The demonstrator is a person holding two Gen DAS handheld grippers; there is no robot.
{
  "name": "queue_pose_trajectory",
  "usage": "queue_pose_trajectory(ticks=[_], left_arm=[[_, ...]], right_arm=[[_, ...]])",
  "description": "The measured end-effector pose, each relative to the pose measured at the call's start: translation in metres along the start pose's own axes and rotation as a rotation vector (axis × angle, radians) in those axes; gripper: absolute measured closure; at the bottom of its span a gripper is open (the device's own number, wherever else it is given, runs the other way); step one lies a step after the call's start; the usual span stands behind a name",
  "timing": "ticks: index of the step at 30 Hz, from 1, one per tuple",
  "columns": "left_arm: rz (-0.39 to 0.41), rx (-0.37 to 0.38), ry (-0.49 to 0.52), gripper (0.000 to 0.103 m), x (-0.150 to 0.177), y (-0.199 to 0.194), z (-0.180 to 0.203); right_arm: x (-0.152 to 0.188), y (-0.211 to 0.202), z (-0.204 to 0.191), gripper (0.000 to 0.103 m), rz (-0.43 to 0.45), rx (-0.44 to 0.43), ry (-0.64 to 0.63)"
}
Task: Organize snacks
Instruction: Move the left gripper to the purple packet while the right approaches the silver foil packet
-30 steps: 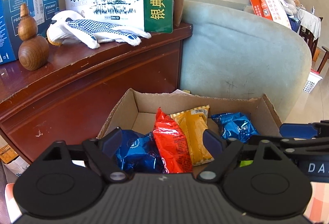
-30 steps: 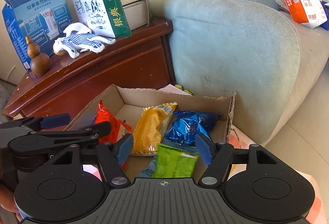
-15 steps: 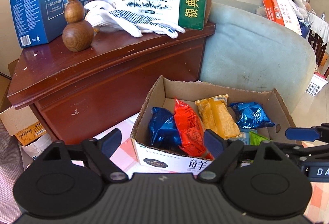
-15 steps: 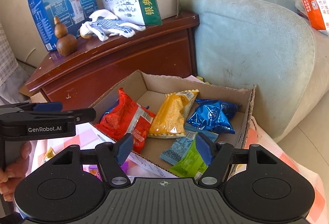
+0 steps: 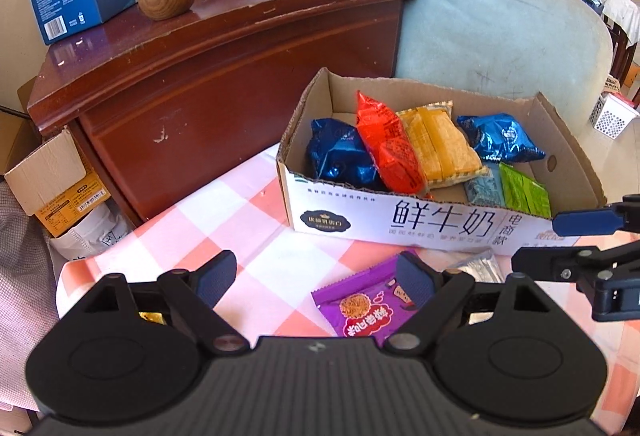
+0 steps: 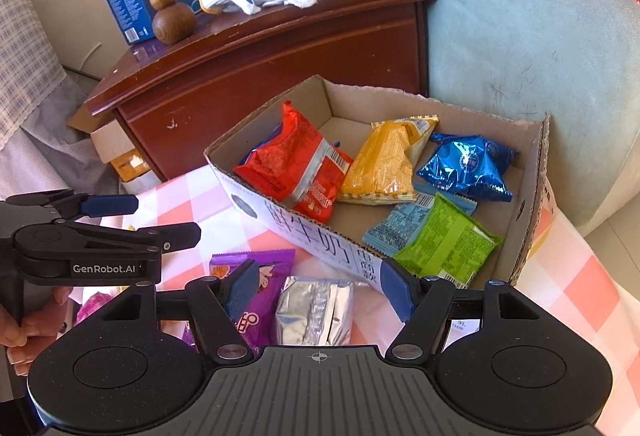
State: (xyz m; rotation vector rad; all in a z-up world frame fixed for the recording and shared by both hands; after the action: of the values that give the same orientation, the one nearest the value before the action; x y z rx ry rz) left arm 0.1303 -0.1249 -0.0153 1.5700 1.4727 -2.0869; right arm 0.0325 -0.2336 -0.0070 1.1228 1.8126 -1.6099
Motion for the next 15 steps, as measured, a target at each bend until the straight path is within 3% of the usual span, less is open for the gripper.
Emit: queue_pose_trajectory(ticks=[8,15], left_arm=[[-0.075,0.054,-0.009,0.017,0.022,0.011,0.014],[-0.115,0.095,-0.025,0.017,0.032,0.020,0.027]], right_arm=[[0.020,0.008,-0.002,0.035,-0.079,0.013,-0.003],[0.022,0.010,0.004,0.035,-0.095,0.037,0.010]])
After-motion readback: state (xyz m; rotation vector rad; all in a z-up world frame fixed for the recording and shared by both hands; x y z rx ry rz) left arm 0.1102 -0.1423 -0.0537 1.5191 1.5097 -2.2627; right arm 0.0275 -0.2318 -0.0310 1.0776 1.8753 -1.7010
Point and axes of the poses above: each gripper's, at about its wrist camera, not at the fingertips, and y roughly the way its jaws point, z to its right, x to its underside, the point moved 10 cm from there along y, roughly the way its jaws point, and after that the axes turned 14 degrees about z, right-handed, at the moved point
